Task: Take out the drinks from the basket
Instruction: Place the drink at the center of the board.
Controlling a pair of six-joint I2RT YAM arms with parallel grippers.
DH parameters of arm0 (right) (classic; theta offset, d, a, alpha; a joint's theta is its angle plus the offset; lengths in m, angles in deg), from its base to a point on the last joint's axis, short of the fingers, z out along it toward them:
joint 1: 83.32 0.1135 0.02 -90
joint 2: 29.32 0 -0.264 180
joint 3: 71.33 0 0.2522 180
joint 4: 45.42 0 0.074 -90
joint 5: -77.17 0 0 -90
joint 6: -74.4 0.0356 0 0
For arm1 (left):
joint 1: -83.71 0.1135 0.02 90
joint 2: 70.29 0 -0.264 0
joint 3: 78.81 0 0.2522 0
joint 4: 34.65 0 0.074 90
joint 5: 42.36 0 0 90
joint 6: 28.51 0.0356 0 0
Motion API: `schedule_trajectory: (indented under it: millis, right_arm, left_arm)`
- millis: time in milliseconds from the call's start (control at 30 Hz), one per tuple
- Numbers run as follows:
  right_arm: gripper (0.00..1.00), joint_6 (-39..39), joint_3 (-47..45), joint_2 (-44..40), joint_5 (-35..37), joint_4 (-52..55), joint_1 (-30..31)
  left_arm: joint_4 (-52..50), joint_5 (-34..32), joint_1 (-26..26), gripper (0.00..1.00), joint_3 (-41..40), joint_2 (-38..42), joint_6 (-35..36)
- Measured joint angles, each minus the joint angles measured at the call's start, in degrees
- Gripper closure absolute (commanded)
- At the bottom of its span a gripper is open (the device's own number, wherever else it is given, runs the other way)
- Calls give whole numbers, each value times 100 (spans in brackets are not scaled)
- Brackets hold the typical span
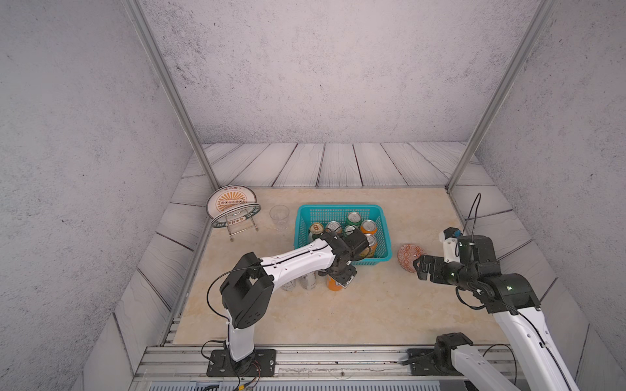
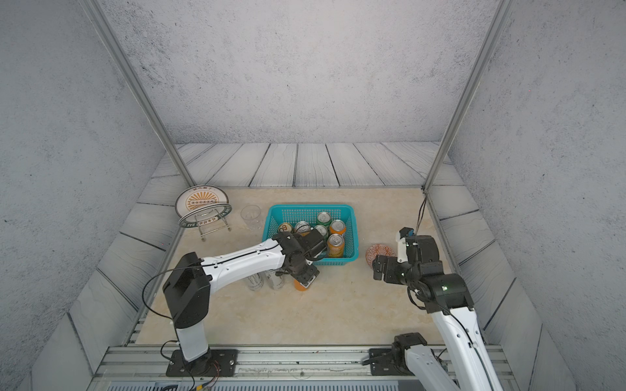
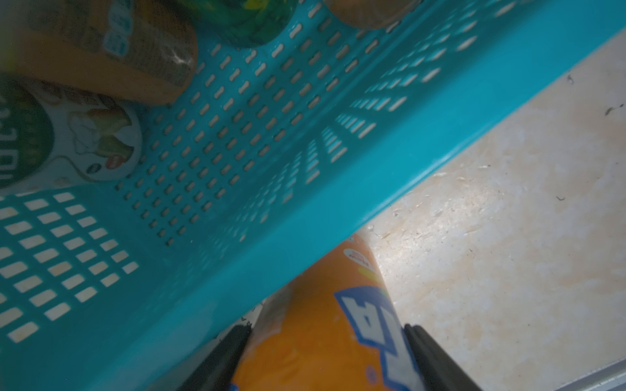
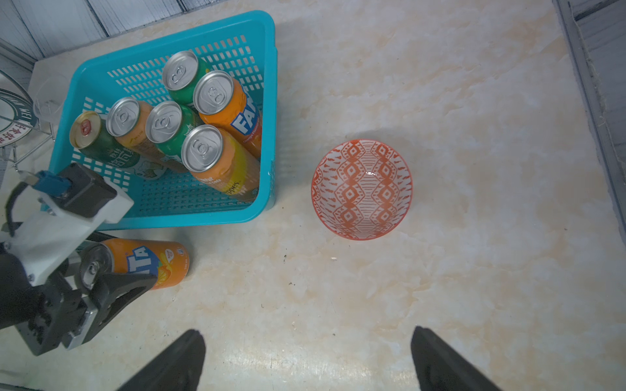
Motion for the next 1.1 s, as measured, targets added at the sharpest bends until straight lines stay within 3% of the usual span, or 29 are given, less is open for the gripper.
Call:
schedule_trajectory:
  millis: [467, 1100]
  right_arm:
    - [1, -2, 0, 24, 0, -9, 0]
    - [1, -2, 0, 20, 0, -11, 2]
  left_arm:
    - [46, -22, 0, 26, 0, -144, 2]
    - [11, -170, -11, 9, 0, 210, -2]
